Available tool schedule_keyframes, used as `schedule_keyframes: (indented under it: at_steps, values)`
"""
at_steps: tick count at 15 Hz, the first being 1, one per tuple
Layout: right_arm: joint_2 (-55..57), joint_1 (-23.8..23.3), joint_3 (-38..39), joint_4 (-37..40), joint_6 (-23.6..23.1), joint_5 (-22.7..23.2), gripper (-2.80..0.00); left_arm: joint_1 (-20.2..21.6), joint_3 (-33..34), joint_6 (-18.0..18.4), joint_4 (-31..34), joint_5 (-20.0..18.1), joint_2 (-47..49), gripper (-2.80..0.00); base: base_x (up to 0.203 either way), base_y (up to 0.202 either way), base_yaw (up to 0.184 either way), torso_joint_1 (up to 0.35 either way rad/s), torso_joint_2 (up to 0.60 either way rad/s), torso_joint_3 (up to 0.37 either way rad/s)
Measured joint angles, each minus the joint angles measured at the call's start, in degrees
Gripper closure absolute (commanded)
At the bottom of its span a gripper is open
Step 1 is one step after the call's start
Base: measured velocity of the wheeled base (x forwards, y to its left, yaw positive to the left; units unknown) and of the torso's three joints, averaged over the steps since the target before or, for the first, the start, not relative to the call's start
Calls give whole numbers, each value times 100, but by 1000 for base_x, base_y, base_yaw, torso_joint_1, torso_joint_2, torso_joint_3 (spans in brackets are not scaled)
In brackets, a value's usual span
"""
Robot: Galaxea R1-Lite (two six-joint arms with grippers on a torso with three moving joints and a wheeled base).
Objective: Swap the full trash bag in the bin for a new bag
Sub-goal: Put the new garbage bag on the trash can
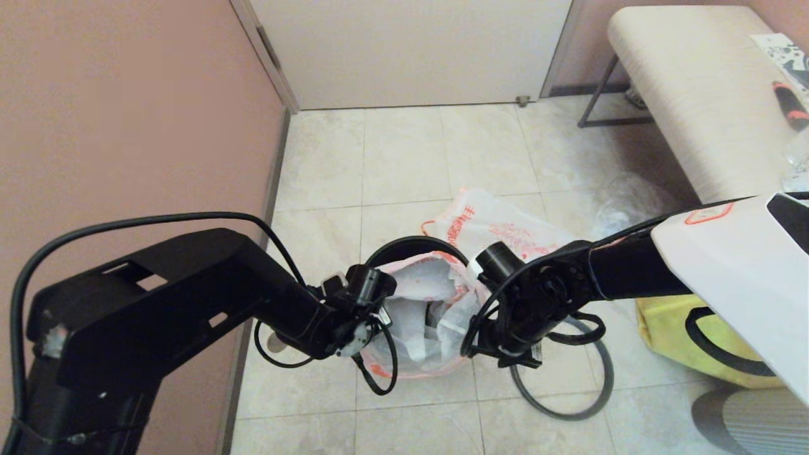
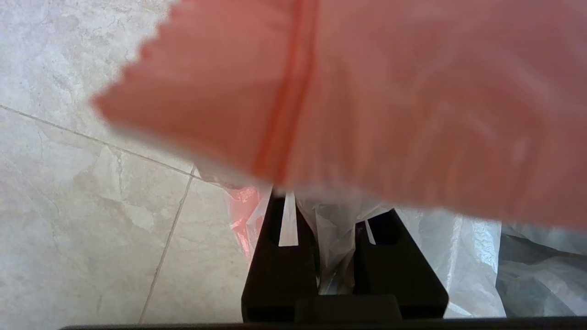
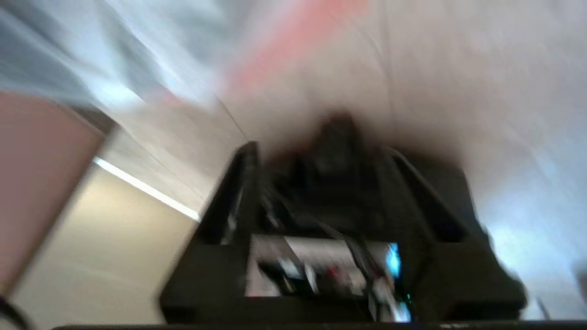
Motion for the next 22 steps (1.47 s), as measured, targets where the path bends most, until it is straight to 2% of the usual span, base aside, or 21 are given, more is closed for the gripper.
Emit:
schedule_keyframes:
  at_steps: [2,6,10,12,19,22]
  values:
    - [181,-68,-207,-440,-20,-177,0,-7,32,-2,2,0,-15,0,0,0,0,0,0,0]
    - [653,-123,-701,-528,-168,-1009,0,-29,107,0,2,-3,-41,0,0,0,0,0,0,0]
    - [903,-219,-1156,-570,-189,-1306,0,-75,414,21,39,-31,-127,0,0,0,0,0,0,0]
    - [1007,-281,-1330,-855,-176,-1526,0,-104,645,122,115,-152,-216,0,0,0,0,0,0,0]
    - [954,-300,-1417,-1134,-160,-1613,0,-250,1017,250,118,-511,-415,0,0,0,0,0,0,0]
    - [928,-294,-1549,-1313,-176,-1612,0,-256,1077,397,121,-899,-428,0,0,0,0,0,0,0]
